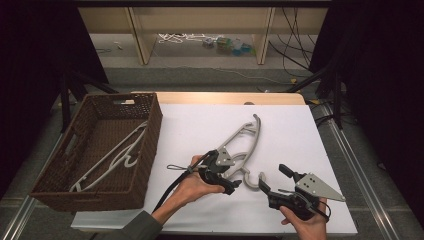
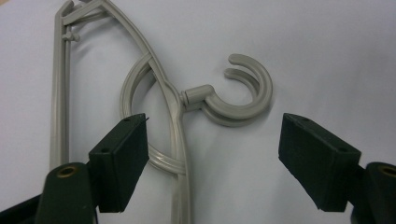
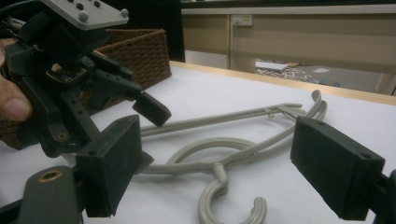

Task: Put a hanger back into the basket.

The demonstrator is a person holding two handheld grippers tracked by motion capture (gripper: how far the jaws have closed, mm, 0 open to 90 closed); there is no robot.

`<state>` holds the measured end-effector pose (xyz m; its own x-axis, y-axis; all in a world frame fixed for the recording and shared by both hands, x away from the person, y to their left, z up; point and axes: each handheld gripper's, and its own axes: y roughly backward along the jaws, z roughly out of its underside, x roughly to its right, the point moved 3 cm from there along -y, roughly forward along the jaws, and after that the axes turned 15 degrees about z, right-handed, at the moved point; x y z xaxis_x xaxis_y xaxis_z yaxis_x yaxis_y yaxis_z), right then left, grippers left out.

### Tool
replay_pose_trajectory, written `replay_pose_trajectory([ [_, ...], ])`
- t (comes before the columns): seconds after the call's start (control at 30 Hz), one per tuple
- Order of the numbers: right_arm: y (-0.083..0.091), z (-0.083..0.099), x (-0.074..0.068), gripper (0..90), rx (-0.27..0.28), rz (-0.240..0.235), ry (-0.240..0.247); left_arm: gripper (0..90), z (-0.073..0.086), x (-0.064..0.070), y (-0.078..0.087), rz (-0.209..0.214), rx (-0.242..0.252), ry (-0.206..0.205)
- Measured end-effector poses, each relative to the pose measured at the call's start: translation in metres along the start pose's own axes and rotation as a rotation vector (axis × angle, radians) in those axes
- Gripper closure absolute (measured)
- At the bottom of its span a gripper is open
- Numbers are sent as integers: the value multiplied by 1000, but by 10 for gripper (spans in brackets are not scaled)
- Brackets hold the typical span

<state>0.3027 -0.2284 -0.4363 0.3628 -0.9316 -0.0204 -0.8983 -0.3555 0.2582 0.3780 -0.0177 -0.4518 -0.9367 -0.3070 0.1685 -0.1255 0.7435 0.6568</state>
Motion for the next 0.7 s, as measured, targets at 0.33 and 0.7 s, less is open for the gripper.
replay_pose_trajectory([
  [0.33,0,0,1,177,-1,6,15,264,2,-3,-17,-7,-40,-62],
  [0.7,-1,0,1,178,10,4,14,321,4,-9,-33,-7,-102,-94],
])
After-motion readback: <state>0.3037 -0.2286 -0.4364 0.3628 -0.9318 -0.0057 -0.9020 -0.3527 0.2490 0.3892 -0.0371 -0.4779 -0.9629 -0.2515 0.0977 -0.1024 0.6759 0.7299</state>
